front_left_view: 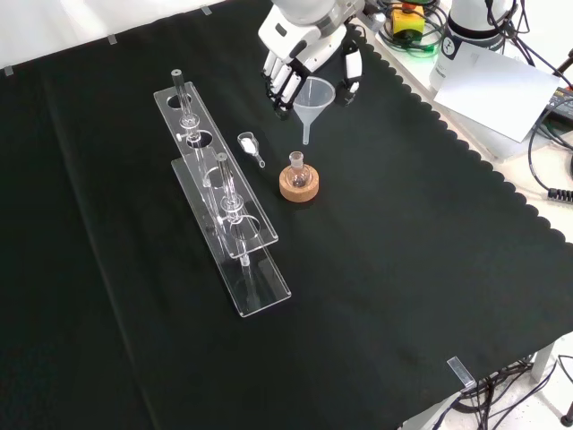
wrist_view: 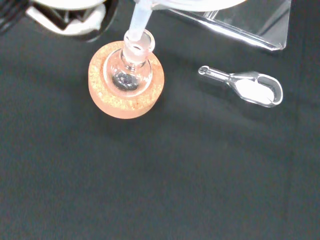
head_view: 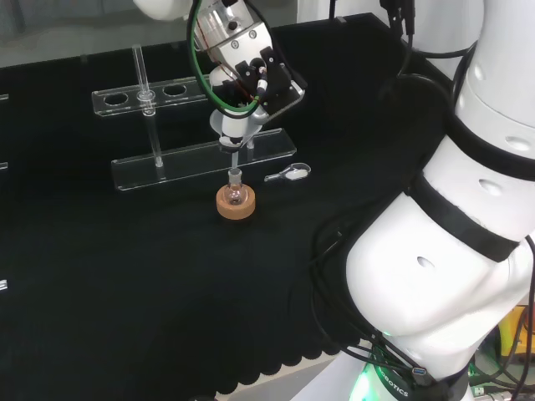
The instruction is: Place the funnel on the round-bottom flask.
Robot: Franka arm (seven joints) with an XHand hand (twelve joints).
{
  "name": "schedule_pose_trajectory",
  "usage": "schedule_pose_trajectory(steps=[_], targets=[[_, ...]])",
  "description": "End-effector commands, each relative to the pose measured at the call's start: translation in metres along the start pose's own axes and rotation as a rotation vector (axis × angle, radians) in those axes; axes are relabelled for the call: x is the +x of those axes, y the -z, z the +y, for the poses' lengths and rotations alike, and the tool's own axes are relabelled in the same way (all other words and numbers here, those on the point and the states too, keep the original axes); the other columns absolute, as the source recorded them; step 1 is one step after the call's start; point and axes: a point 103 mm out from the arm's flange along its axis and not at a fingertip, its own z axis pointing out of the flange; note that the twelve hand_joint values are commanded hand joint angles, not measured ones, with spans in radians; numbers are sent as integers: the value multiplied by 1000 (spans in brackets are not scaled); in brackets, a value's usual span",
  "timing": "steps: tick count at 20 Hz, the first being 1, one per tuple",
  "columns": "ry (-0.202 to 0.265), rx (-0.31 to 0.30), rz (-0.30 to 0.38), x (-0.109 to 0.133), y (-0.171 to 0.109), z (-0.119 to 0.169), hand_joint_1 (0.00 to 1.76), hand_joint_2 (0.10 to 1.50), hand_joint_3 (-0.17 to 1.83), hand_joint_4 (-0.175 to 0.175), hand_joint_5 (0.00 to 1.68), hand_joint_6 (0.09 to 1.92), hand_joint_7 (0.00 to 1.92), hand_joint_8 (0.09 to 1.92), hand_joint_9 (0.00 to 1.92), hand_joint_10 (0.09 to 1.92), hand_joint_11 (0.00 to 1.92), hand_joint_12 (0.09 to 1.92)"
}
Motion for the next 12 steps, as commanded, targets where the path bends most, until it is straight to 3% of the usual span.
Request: schedule_pose_trajectory(steps=[1, 12], targets=[[4, 8, -1, 0, -1, 4, 944, 590, 721, 15, 521, 427, 457, 687, 822, 498, 653, 1304], [0, 12, 5, -3, -8, 18, 945, 592, 723, 16, 522, 454, 460, 690, 825, 499, 654, 1303]])
